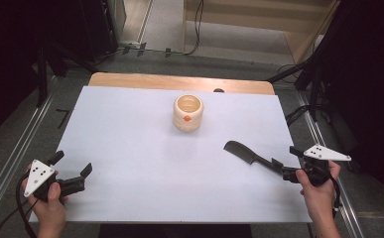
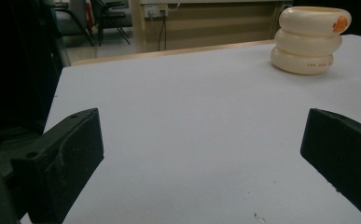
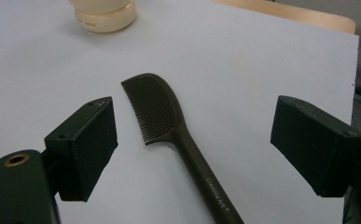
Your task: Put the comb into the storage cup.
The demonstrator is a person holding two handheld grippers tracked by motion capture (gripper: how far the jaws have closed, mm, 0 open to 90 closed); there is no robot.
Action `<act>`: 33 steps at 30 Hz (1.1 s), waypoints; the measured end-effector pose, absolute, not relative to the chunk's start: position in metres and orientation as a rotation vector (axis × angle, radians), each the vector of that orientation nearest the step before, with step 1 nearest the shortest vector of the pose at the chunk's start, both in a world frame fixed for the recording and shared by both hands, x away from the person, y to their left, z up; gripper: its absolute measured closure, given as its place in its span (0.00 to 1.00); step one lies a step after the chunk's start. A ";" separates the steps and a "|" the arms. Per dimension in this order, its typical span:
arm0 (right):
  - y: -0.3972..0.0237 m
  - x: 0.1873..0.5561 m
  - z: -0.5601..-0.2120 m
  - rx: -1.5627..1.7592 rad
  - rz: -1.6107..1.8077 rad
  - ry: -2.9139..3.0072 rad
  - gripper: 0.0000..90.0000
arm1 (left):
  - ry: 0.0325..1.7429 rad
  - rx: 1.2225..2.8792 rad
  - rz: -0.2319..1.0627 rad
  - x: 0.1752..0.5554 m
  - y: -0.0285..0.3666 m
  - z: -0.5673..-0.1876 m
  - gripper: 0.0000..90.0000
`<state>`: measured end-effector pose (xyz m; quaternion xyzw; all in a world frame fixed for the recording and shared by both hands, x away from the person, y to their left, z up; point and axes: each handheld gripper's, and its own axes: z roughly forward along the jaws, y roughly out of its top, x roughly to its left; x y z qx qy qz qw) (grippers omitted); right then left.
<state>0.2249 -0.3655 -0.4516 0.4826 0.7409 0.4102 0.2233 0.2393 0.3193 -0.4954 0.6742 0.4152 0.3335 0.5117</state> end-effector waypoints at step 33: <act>-0.337 0.297 -0.446 1.154 0.745 2.529 0.28 | 0.992 1.639 0.804 0.240 0.319 -0.496 0.00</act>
